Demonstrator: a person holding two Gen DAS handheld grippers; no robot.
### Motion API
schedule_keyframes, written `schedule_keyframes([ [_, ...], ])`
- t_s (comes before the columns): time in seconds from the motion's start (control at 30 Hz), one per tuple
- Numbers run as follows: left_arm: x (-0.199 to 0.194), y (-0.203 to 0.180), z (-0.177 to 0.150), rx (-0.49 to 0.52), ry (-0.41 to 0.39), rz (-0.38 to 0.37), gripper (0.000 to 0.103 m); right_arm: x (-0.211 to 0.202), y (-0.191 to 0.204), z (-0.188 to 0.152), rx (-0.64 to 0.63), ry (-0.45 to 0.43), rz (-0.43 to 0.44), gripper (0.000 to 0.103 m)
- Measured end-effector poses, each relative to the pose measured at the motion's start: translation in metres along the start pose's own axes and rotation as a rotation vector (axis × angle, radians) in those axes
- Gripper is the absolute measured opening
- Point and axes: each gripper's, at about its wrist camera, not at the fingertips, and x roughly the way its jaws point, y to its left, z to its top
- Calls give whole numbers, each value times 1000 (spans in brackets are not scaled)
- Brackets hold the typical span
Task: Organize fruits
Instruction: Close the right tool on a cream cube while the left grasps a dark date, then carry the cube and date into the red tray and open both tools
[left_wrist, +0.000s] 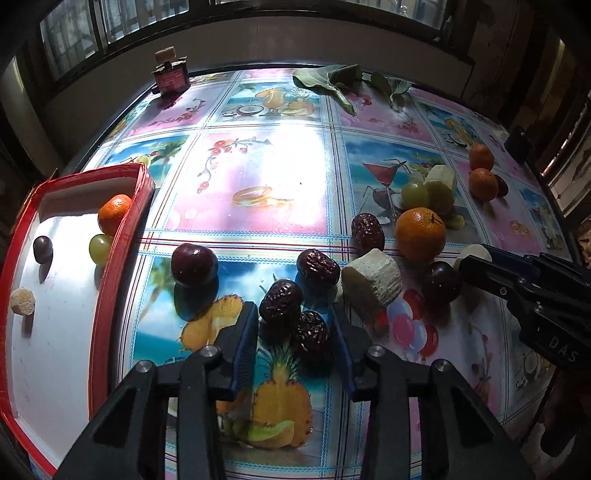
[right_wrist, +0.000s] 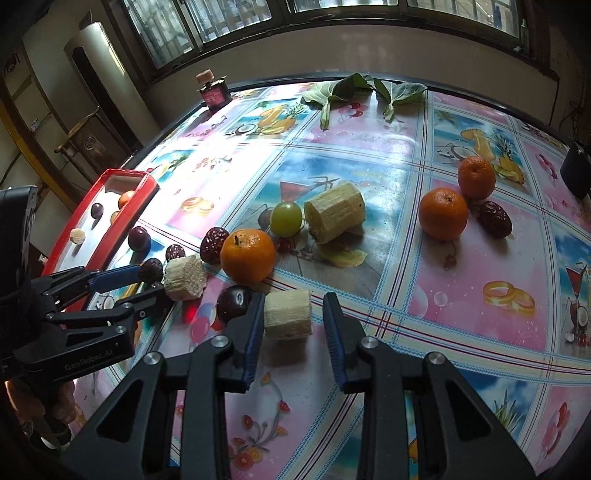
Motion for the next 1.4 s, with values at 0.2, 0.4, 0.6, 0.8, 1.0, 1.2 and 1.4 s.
schedule_keyframes([
  [0.2, -4, 1, -10, -10, -6, -5, 17, -5, 5, -8, 0, -13, -38, 27],
  [0.4, -18, 11, -35, -40, -2, -92, 17, -25, 11, -23, -3, -34, -65, 26],
  [0.6, -32, 24, -60, -80, 1, -149, 17, -44, 20, -49, 13, -43, -103, 26],
  [0.8, -51, 30, -88, -79, -20, -199, 17, -64, 36, -78, 8, -57, -142, 26],
  [1.0, -70, 38, -106, -67, -44, -238, 17, -78, 53, -95, 6, -67, -156, 26],
  [1.2, -78, 37, -118, -29, -40, -207, 17, -79, 73, -105, -2, -58, -146, 26],
  [1.4, -84, 44, -122, -37, -39, -213, 17, -78, 93, -105, -25, -45, -141, 27],
])
